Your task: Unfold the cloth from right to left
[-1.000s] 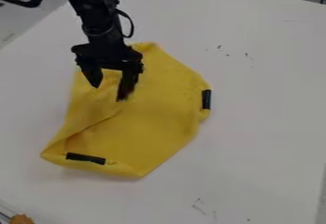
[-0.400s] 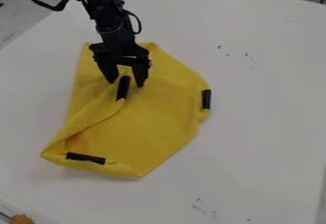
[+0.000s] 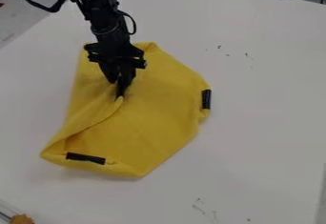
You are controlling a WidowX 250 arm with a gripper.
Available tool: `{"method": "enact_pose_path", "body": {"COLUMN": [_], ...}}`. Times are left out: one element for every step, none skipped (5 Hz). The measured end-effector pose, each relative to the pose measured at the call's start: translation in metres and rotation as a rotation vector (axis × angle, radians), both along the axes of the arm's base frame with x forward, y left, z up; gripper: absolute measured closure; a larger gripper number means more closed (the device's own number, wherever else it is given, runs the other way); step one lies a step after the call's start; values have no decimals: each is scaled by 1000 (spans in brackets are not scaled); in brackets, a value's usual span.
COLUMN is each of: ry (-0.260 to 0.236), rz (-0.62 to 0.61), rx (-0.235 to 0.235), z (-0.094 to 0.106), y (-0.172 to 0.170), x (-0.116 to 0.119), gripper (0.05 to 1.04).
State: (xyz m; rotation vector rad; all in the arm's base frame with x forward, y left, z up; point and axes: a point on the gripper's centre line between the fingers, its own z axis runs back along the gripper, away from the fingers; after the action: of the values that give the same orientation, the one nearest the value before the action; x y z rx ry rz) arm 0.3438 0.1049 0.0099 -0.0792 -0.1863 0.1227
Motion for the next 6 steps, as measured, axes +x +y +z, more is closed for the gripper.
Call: {"method": "enact_pose_path", "body": {"ry": [7, -9, -40, -67, -53, -55], "rz": [4, 59, 137, 229, 271, 294], "rx": [40, 98, 100, 81, 56, 56], "z": [18, 54, 70, 66, 51, 42], "y": [-1, 4, 16, 50, 82, 105], "x": [-5, -11, -30, -47, -61, -70], "gripper": [916, 1010, 1021, 1021, 1021, 1021]}}
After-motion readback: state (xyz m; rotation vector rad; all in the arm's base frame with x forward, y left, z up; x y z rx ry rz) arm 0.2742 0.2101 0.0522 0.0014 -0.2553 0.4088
